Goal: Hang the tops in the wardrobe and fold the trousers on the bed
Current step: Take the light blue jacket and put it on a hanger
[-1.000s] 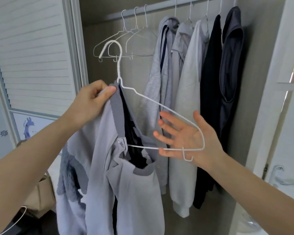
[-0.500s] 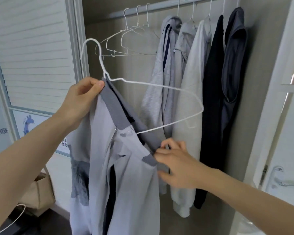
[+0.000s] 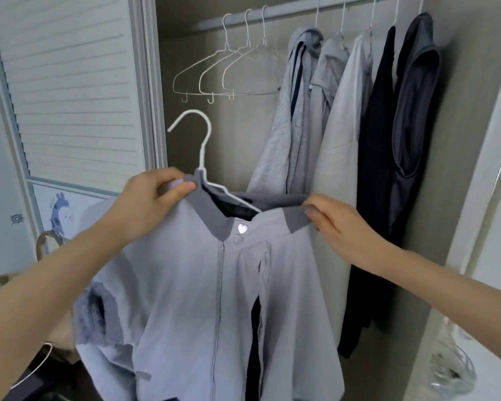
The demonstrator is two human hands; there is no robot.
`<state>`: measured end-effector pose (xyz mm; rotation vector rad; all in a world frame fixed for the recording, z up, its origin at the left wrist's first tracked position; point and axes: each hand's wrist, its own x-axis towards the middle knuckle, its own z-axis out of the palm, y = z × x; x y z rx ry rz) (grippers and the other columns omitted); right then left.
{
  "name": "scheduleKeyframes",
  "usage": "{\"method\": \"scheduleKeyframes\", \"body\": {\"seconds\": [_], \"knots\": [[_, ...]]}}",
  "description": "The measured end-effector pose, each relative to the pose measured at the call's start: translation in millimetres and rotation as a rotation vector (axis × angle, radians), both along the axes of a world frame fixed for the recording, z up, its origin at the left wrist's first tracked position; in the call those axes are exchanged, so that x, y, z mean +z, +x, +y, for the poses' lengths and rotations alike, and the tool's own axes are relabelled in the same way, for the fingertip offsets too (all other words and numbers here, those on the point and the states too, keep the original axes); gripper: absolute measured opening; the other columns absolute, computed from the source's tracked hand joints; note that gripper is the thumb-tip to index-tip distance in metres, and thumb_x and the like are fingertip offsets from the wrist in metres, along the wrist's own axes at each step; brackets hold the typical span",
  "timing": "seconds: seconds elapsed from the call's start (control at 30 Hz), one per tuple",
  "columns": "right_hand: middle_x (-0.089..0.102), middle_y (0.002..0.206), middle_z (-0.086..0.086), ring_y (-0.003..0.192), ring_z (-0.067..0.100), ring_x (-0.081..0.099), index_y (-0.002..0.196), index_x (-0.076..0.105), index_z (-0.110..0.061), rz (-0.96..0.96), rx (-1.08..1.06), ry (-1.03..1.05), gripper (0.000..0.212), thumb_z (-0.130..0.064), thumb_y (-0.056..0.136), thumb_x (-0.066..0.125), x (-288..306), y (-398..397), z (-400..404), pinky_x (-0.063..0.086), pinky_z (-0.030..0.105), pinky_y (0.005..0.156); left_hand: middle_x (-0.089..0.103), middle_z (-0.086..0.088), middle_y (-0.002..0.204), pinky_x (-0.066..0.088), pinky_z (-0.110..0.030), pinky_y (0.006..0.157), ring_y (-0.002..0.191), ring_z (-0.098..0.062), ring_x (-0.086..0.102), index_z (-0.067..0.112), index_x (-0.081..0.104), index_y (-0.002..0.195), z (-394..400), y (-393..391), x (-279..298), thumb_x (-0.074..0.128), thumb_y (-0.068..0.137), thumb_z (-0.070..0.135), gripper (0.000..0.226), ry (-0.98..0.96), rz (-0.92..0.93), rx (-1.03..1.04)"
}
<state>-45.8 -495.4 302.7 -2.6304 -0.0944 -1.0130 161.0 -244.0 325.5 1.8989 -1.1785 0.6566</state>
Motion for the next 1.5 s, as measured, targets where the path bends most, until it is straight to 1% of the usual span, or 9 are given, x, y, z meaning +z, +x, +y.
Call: {"method": "scheduleKeyframes", "body": {"seconds": [0.4, 0.57, 0.67, 0.77, 0.93, 1.03, 1.13, 1.37, 1.5], "knots": [[0.053, 0.084, -0.009, 0.072, -0.006, 0.05, 0.096, 0.056, -0.015, -0.241, 0.039, 0.376, 0.017, 0.0, 0.095, 0.047, 45.0, 19.3, 9.0, 0.037, 0.009, 0.07, 0.038, 0.0, 0.054, 0.031, -0.017, 0.054, 0.055, -0.011, 0.037, 0.016, 0.042, 0.059, -7.6, 7.6, 12.0, 0.063, 0.093, 0.031, 0.042, 0.005, 0.005, 0.024], [0.046, 0.12, -0.012, 0.08, 0.006, 0.065, 0.125, 0.031, -0.06, -0.161, 0.068, 0.236, 0.078, -0.006, 0.083, 0.069, 62.6, 0.6, -4.9, 0.053, 0.016, 0.074, 0.043, 0.001, 0.058, 0.032, -0.011, 0.048, 0.051, -0.002, 0.04, 0.011, 0.049, 0.063, -5.0, 20.1, 10.7, 0.061, 0.095, 0.029, 0.038, -0.199, 0.112, 0.054], [0.057, 0.084, 0.003, 0.064, 0.022, 0.054, 0.09, 0.058, -0.029, 0.07, -0.074, 0.262, 0.013, -0.042, 0.087, 0.061, 62.2, -5.5, -4.4, 0.046, 0.033, 0.063, 0.043, 0.0, 0.058, 0.032, -0.012, 0.048, 0.051, -0.003, 0.04, 0.006, 0.048, 0.063, -5.0, 26.2, 10.5, 0.061, 0.095, 0.032, 0.042, -0.26, 0.12, 0.061], [0.051, 0.067, 0.018, 0.065, 0.022, 0.042, 0.072, 0.055, 0.007, 0.194, -0.054, 0.395, 0.066, -0.056, 0.087, 0.047, 55.2, -10.8, -10.1, 0.036, 0.036, 0.061, 0.049, 0.002, 0.058, 0.035, -0.018, 0.053, 0.054, -0.006, 0.043, 0.01, 0.053, 0.065, -4.8, 37.7, 14.5, 0.06, 0.094, 0.037, 0.041, -0.238, 0.16, 0.073], [0.074, 0.097, 0.011, 0.086, 0.019, 0.071, 0.098, 0.072, -0.002, 0.111, 0.017, 0.807, 0.044, -0.043, 0.092, 0.056, 79.6, -11.8, -2.0, 0.058, 0.029, 0.075, 0.061, 0.008, 0.067, 0.043, -0.021, 0.062, 0.068, -0.01, 0.055, 0.016, 0.065, 0.074, -15.0, 50.5, 31.3, 0.056, 0.096, 0.042, 0.035, -0.081, 0.28, 0.038], [0.076, 0.083, 0.006, 0.071, 0.015, 0.072, 0.089, 0.074, -0.006, -0.006, 0.0, 0.953, 0.035, -0.038, 0.091, 0.062, 94.7, -2.7, 13.3, 0.057, 0.024, 0.058, 0.067, -0.003, 0.114, 0.042, -0.039, 0.1, 0.109, -0.025, 0.057, 0.018, 0.066, 0.114, -29.6, 47.3, 41.6, 0.043, 0.102, 0.04, 0.034, 0.112, 0.207, 0.155], [0.073, 0.067, 0.002, 0.055, 0.012, 0.069, 0.089, 0.07, -0.007, -0.1, 0.027, 1.185, 0.024, -0.029, 0.093, 0.062, 110.9, 9.6, 29.1, 0.053, 0.022, 0.046, 0.037, 0.006, 0.154, 0.024, -0.024, 0.11, 0.141, -0.015, 0.034, 0.024, 0.034, 0.151, -44.5, 27.4, 46.2, 0.04, 0.103, 0.041, 0.052, 0.102, 0.321, -0.061], [0.064, 0.107, 0.014, 0.085, 0.026, 0.066, 0.123, 0.053, 0.001, -0.197, -0.055, 1.15, 0.034, -0.016, 0.094, 0.057, 146.1, 79.4, 72.3, 0.056, 0.032, 0.07, 0.038, 0.026, 0.148, 0.027, -0.012, 0.106, 0.128, 0.018, 0.034, 0.038, 0.035, 0.148, -46.1, -33.0, 51.1, 0.049, 0.079, 0.064, 0.075, -0.089, 0.367, -0.515], [0.057, 0.083, 0.008, 0.067, 0.019, 0.057, 0.103, 0.056, -0.004, -0.193, -0.12, 1.092, 0.014, -0.011, 0.095, 0.048, 148.4, 135.0, 107.6, 0.05, 0.025, 0.06, 0.038, 0.024, 0.148, 0.034, -0.016, 0.109, 0.128, 0.017, 0.038, 0.032, 0.021, 0.154, -38.6, -34.8, 39.1, 0.079, 0.072, 0.055, 0.104, -0.082, 0.461, -0.624]]}}
